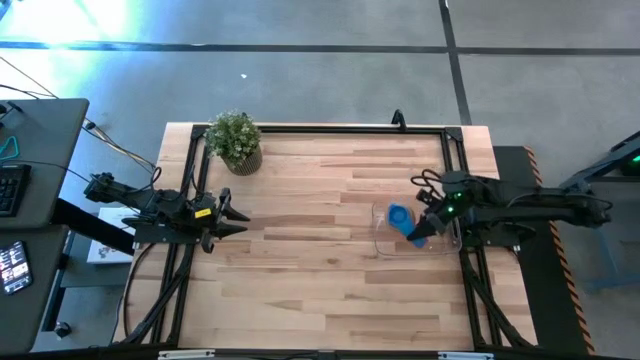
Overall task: Nest measuring cups in basket
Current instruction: Put the stacked measuring cups into the transparent bin
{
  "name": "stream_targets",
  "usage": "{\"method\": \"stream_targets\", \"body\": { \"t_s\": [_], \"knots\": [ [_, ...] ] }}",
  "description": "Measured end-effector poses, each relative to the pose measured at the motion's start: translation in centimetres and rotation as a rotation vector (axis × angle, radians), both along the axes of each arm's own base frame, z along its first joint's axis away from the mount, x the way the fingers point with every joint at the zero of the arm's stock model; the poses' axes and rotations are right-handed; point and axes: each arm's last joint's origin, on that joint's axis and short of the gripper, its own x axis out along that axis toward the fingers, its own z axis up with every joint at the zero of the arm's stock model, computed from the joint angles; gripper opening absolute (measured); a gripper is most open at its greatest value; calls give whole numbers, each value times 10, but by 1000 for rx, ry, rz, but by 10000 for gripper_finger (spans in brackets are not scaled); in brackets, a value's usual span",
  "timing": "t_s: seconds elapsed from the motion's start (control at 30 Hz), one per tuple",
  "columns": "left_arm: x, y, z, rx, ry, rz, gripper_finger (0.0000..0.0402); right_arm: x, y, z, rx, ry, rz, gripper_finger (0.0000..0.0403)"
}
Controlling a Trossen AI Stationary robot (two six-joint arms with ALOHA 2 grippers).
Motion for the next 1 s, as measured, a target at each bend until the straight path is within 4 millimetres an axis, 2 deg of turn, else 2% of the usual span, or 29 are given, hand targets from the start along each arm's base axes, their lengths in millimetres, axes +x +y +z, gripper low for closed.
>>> {"method": "stream_targets", "body": {
  "t_s": [0.4, 1.0],
  "knots": [
    [0, 0, 0, 0, 0, 0, 122, -3, -7, -40, 33, 76, 5, 72],
    [0, 0, 0, 0, 0, 0, 122, 3, -9, -61, -13, 220, -15, 73]
  ]
}}
